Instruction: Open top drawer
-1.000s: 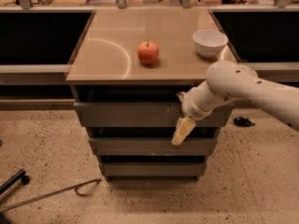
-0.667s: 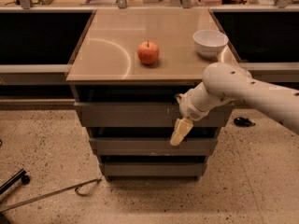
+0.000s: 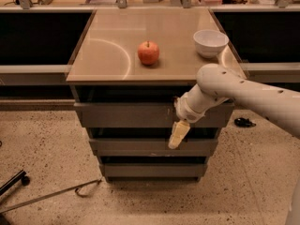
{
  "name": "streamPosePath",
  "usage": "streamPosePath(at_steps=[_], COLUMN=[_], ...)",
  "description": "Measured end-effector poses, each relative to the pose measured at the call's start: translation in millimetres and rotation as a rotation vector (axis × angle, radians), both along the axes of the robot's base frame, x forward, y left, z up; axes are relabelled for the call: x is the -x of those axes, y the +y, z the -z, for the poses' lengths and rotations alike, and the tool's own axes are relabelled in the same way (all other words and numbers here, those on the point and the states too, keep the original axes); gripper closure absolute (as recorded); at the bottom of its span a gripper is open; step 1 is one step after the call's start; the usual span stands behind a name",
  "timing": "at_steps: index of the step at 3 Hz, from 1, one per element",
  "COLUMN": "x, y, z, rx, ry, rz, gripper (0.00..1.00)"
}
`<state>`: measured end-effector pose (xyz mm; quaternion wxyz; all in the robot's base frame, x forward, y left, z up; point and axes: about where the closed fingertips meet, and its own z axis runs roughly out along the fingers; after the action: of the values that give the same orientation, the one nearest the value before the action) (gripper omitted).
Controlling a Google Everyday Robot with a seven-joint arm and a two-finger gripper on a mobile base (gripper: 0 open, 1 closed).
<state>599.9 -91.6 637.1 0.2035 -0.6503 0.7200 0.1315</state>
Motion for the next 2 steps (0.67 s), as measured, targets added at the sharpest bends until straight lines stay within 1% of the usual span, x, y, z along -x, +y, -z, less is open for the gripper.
streamPosePath(at_steps=[1,2], x=[0.1,14.2], y=[0.0,1.1], z=[-2.5,-14.9], rx=[0.0,0.005], ry=[0.0,0.062], rz=[0.0,-0.044], gripper=[0.0,0.0])
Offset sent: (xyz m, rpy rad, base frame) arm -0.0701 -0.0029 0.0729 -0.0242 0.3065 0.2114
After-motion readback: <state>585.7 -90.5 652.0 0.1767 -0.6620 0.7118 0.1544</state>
